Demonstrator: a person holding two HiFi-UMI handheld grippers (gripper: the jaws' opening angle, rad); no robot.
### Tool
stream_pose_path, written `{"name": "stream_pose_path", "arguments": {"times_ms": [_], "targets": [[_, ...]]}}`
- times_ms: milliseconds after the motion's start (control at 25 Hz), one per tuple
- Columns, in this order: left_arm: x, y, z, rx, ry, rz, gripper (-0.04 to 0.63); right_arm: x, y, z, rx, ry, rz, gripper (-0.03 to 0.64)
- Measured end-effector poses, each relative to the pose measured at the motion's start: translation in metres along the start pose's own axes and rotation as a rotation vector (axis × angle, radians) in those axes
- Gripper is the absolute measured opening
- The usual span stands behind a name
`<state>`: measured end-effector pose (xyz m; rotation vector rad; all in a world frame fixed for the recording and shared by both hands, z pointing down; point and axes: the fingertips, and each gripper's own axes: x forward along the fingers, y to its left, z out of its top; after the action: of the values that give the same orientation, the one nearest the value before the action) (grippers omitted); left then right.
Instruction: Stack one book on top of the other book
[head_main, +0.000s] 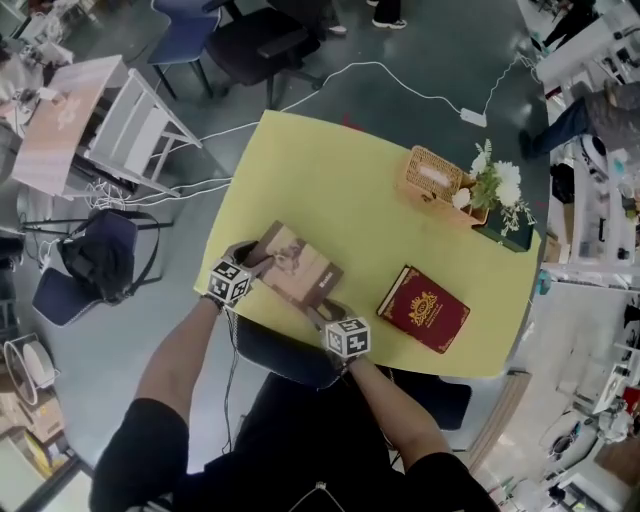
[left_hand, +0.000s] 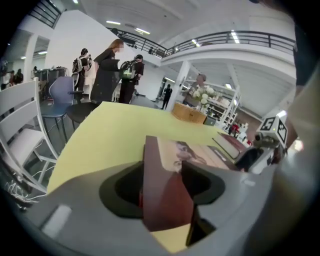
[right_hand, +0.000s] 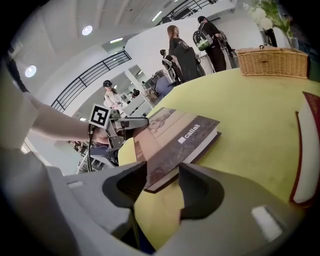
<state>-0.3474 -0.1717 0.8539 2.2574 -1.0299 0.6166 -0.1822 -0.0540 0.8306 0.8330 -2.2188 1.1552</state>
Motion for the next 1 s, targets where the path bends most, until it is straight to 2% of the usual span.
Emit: {"name": "stream_pose_path", "arguments": {"times_ms": [240,320,440,640,800,1000], "targets": [[0.004,-0.001,-0.007,0.002,0.012,0.042,0.259,0.008,-0.01,-0.008,0.026,0.034,-0.005,0.201],[-0.001,-0.002,0.0,0.011,0.008,0.087,0.256,0.008,-0.011,-0.008,0.031,0.031,-0.001,0.203],[-0.015,0.002,0.008,0.013,-0.016,0.177,0.245,0.003,-0.014,-0.006,0.053,0.023,0.003,0.249],[-0.039,0.001,0.035,-0.039,-0.111,0.282,0.243,-0.036,-0.023,0.009,0.067,-0.039,-0.019,0.261],[-0.059,-0.052,0.063,-0.064,-0.218,0.277,0.168,-0.094,-0.018,0.032,0.094,-0.184,0.012,0.236],[-0.083,-0.153,0.105,-0.065,-0.354,0.182,0.109,-0.187,-0.005,0.074,0.09,-0.403,0.003,0.148]]}}
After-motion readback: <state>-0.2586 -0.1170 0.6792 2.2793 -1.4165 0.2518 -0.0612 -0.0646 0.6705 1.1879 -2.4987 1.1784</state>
